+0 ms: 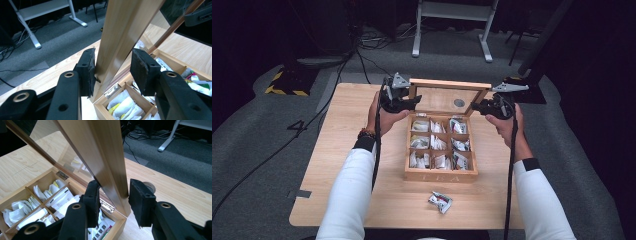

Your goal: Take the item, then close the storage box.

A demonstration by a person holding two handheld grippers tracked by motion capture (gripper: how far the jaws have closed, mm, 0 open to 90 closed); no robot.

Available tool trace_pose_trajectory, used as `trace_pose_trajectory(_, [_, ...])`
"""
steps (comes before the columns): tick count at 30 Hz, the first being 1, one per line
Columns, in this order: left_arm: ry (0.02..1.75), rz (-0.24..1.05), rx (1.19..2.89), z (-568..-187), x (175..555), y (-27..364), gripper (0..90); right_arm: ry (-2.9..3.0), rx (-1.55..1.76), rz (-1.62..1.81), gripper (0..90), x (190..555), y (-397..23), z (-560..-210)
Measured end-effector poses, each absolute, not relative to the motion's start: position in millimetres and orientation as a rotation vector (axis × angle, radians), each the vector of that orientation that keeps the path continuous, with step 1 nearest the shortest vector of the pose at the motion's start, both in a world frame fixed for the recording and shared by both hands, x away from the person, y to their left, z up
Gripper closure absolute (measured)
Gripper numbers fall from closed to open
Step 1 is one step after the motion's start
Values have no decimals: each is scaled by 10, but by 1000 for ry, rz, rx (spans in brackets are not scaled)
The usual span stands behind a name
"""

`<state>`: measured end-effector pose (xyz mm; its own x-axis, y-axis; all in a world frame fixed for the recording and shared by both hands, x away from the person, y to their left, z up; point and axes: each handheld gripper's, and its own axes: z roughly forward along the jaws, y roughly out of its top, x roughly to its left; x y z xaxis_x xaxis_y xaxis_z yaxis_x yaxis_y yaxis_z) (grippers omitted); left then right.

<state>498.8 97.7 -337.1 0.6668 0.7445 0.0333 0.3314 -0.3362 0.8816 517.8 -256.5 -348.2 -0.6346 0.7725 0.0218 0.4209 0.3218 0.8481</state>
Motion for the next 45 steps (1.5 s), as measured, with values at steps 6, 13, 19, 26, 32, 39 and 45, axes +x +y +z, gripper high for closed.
trace_pose_trajectory(6, [830, 547, 1938, -3373, 4938, 979, 557, 2206, 1053, 1256, 605, 5132, -2575, -3483])
trace_pose_trajectory(13, [813, 550, 1937, -3382, 4876, 990, 555, 2196, 1034, 1269, 596, 5060, -2585, -3477])
trace_pose_trajectory(19, [793, 550, 1939, -3396, 4798, 998, 552, 2207, 1012, 1246, 593, 5000, -2572, -3476])
trace_pose_trajectory(26, [769, 551, 1936, -3437, 4708, 1013, 544, 2204, 982, 1277, 580, 4899, -2605, -3478])
trace_pose_trajectory(32, [754, 553, 1932, -3449, 4614, 1034, 543, 2206, 959, 1278, 568, 4825, -2608, -3491])
trace_pose_trajectory(39, [736, 557, 1936, -3475, 4523, 1044, 535, 2216, 935, 1297, 557, 4726, -2639, -3491])
trace_pose_trajectory(45, [728, 556, 1940, -3507, 4459, 1051, 526, 2225, 925, 1294, 553, 4672, -2645, -3526])
